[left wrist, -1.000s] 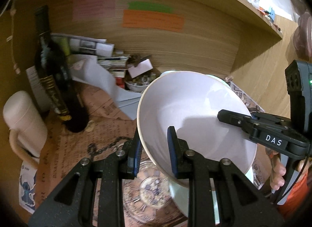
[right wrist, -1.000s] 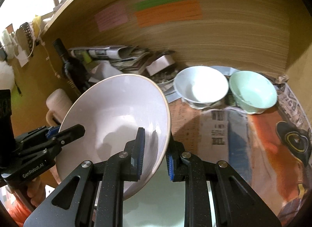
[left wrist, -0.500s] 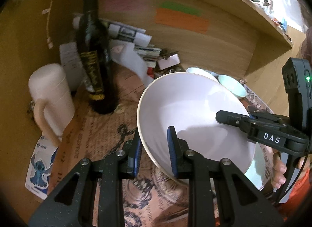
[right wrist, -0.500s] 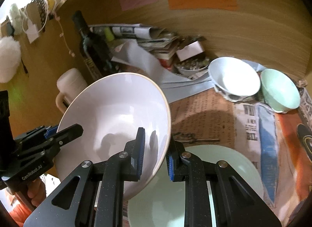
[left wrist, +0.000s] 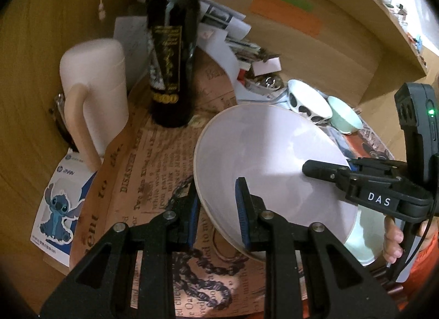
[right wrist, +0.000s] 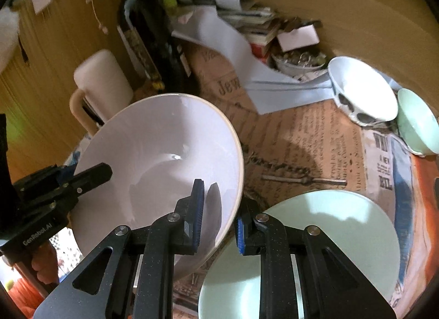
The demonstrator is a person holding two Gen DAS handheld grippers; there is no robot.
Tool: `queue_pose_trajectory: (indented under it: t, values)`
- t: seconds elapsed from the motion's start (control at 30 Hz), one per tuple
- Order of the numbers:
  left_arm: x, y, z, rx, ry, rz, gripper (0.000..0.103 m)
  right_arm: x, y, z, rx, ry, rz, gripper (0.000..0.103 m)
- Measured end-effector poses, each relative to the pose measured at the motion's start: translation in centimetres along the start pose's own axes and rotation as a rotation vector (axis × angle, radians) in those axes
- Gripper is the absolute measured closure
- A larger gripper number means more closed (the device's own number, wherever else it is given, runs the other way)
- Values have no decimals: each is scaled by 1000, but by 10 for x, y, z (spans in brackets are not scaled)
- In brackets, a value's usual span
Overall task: Organize plates and bowls
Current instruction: 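Lift the mauve bowl with the left tool onto the stack held by the right tool, then open the left tool to release the mauve bowl onto the stack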
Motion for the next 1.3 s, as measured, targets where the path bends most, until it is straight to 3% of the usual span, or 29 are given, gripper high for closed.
queue_pose_trajectory:
  t: [0.6, 0.67, 0.8, 0.97, 1.03, 1.3]
  values:
    - [-21, 8, -19, 16, 48, -18, 79, -4, -2, -23, -14, 71, 8, 82]
    - [-21, 7, -20, 20, 48, -17, 78, -2, -2, -19, 0, 63, 12, 74]
    - [-19, 8, -17, 56, 46, -22, 68, 5, -5, 2, 3, -9, 18, 51]
    - [-7, 8, -2, 93, 1, -27, 52, 18, -15, 31, 16, -75, 6, 47]
    - [0, 7, 4, 107, -16, -32, 40, 24, -23, 43, 19, -105, -11, 41]
    - [31, -10, 23, 127, -104, -73, 18, 53, -65, 85, -45, -253, -45, 29]
Point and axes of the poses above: each gripper's, at about its wrist camera, not at the fingertips, and z roughly against the way its jaws point, y to its left, x to its top, the point moved 8 cm from there along -z, roughly the way its jaws point, and after that the axes turned 14 degrees about -z, right-handed, at the moved point
